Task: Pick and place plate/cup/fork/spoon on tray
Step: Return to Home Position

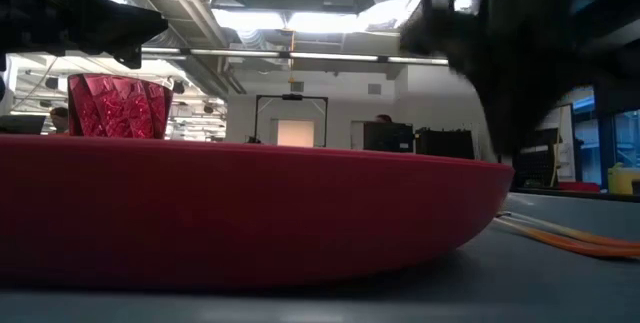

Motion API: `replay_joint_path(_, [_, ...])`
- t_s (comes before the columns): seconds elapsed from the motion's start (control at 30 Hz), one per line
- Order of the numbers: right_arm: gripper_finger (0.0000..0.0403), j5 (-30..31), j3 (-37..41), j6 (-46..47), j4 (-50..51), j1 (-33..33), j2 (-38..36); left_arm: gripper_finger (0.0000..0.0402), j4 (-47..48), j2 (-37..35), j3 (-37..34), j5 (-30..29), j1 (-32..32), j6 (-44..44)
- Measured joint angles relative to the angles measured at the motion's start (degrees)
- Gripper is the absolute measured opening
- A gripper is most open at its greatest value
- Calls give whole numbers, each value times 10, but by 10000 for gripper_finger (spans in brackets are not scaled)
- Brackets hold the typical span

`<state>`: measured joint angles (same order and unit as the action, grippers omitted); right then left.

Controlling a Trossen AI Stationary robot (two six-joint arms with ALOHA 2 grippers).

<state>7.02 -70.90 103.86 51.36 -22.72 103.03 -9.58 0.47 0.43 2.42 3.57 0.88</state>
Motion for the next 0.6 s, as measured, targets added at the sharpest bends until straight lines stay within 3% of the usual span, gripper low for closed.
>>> replay_joint_path(0.17, [44,86,-111,-86,106,-6,-16,66,0,0,0,0,0,0])
replay_joint_path(0.3, [44,150,-218,-270,160,-9,-16,66,0,0,0,0,0,0])
replay_joint_path(0.43, [44,233,-264,-464,97,-27,-18,66,0,0,0,0,0,0])
replay_joint_path(0.6, [44,150,-241,-740,-35,-54,-17,66,0,0,0,0,0,0])
